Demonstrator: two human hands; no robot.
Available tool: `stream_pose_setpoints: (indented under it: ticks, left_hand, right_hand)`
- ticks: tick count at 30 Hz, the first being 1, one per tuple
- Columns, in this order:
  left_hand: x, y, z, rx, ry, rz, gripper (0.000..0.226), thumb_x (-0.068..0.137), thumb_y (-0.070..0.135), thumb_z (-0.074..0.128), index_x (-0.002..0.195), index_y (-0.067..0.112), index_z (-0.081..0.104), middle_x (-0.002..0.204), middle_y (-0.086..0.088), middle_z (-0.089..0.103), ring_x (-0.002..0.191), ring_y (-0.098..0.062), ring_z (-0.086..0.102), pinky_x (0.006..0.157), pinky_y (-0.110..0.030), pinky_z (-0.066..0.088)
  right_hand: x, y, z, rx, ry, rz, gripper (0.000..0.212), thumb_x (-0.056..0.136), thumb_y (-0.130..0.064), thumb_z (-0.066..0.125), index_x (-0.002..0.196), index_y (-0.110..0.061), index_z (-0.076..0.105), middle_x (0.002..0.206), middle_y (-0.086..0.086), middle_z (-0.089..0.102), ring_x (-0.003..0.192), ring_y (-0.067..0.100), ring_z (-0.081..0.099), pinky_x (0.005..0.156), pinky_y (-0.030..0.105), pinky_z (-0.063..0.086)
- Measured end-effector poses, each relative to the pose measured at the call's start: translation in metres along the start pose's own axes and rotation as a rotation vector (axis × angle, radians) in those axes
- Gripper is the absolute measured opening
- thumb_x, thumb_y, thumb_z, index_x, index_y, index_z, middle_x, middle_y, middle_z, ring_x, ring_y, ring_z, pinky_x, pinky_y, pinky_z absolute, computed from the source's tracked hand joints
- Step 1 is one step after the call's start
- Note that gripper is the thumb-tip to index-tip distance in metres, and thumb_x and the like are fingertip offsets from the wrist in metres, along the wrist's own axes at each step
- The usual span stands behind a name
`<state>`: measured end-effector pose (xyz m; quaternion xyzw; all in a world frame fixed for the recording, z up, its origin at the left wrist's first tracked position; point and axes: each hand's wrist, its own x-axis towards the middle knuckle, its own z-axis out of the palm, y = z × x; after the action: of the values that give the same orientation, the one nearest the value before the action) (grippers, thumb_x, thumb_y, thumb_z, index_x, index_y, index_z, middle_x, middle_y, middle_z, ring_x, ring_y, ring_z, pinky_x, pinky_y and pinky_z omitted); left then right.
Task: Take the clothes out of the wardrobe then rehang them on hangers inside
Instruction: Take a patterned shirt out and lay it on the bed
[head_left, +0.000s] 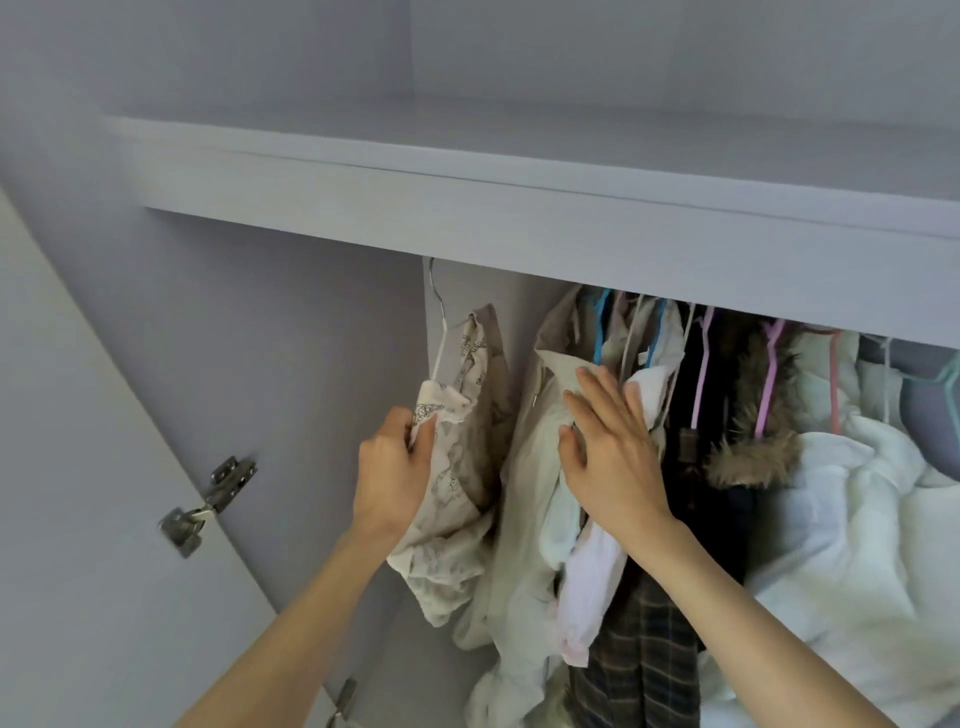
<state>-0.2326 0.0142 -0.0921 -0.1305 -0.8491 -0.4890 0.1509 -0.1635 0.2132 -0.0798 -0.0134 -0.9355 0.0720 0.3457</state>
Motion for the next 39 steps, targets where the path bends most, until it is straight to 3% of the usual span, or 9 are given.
stream_pose_setpoints:
  ticks: [8,11,14,18,25,29,32,36,39]
  left_hand:
    - [-0.046,-0.009,-0.037,0.064,0.034,-0.027,0.034,0.093,0.022,0.053,0.064,0.027,0.035,0.045,0.008,0.036,0.040,-0.012,0.033,0.042,-0.030,0.033]
    - [-0.066,-0.010,-0.052,0.139,0.080,-0.050,0.035,0.094,0.023,0.052,0.065,0.028,0.033,0.045,0.008,0.037,0.039,-0.011,0.032,0.042,-0.024,0.030]
    - [-0.092,-0.004,-0.070,0.223,0.115,-0.055,0.034,0.093,0.024,0.051,0.067,0.027,0.031,0.048,0.009,0.032,0.040,-0.011,0.030,0.042,-0.023,0.026]
    - [-0.135,-0.001,-0.089,0.329,0.160,-0.122,0.027,0.094,0.026,0.050,0.074,0.015,0.036,0.057,0.008,0.032,0.051,-0.022,0.034,0.050,-0.034,0.030]
    - [-0.213,-0.002,-0.132,0.347,-0.085,-0.136,0.037,0.094,0.043,0.041,0.123,0.020,0.047,0.098,0.009,0.049,0.074,-0.002,0.046,0.069,-0.008,0.032]
    - [-0.245,-0.024,-0.171,0.426,0.006,-0.174,0.038,0.096,0.043,0.037,0.125,0.021,0.049,0.108,0.009,0.051,0.104,-0.012,0.054,0.085,-0.018,0.039]
    - [-0.267,-0.037,-0.196,0.523,0.034,-0.190,0.064,0.087,0.056,0.022,0.132,0.019,0.046,0.127,0.003,0.050,0.117,-0.015,0.047,0.095,-0.016,0.030]
    - [-0.307,-0.055,-0.229,0.643,0.061,-0.257,0.054,0.093,0.047,0.042,0.138,0.019,0.041,0.137,-0.001,0.045,0.126,-0.021,0.040,0.103,-0.034,0.032]
    - [-0.353,-0.064,-0.253,0.641,0.080,-0.342,0.074,0.084,0.070,0.023,0.131,0.019,0.049,0.125,-0.001,0.056,0.118,-0.023,0.048,0.098,-0.039,0.038]
  right_hand:
    - [0.021,-0.083,-0.006,0.327,-0.098,-0.118,0.039,0.091,-0.022,0.041,0.115,0.001,0.062,0.108,0.013,0.067,0.100,0.027,0.063,0.098,0.045,0.045]
    - [0.032,-0.121,-0.014,0.711,-0.391,0.158,0.036,0.096,-0.023,0.045,0.124,-0.003,0.056,0.121,0.009,0.062,0.112,0.020,0.057,0.096,0.028,0.043]
    - [0.042,-0.155,-0.019,1.235,-0.650,0.568,0.032,0.096,-0.016,0.046,0.114,0.010,0.054,0.117,0.021,0.060,0.110,0.027,0.059,0.094,0.033,0.047]
    - [0.025,-0.183,-0.023,1.599,-0.791,0.740,0.008,0.095,-0.002,0.046,0.093,-0.002,0.054,0.092,0.015,0.062,0.093,0.029,0.063,0.082,0.033,0.052]
    - [-0.034,-0.203,-0.018,1.306,-0.949,0.613,0.009,0.088,-0.002,0.058,0.085,0.005,0.063,0.065,0.012,0.055,0.052,0.017,0.047,0.047,0.023,0.042]
    - [-0.070,-0.204,-0.018,1.064,-0.998,0.502,0.021,0.085,-0.021,0.066,0.077,-0.002,0.062,0.059,0.003,0.052,0.049,0.013,0.039,0.048,0.025,0.032]
    - [-0.097,-0.213,-0.029,0.817,-0.930,0.244,0.030,0.084,-0.036,0.066,0.078,-0.007,0.066,0.057,-0.005,0.053,0.056,0.011,0.047,0.052,0.019,0.035]
    - [-0.125,-0.248,-0.049,0.833,-0.861,-0.004,0.034,0.083,-0.036,0.067,0.066,-0.006,0.065,0.047,-0.008,0.044,0.044,0.004,0.038,0.048,0.015,0.032]
    - [-0.142,-0.284,-0.061,0.927,-0.857,-0.136,0.037,0.082,-0.035,0.068,0.064,-0.004,0.065,0.046,-0.007,0.044,0.044,0.004,0.039,0.050,0.017,0.031]
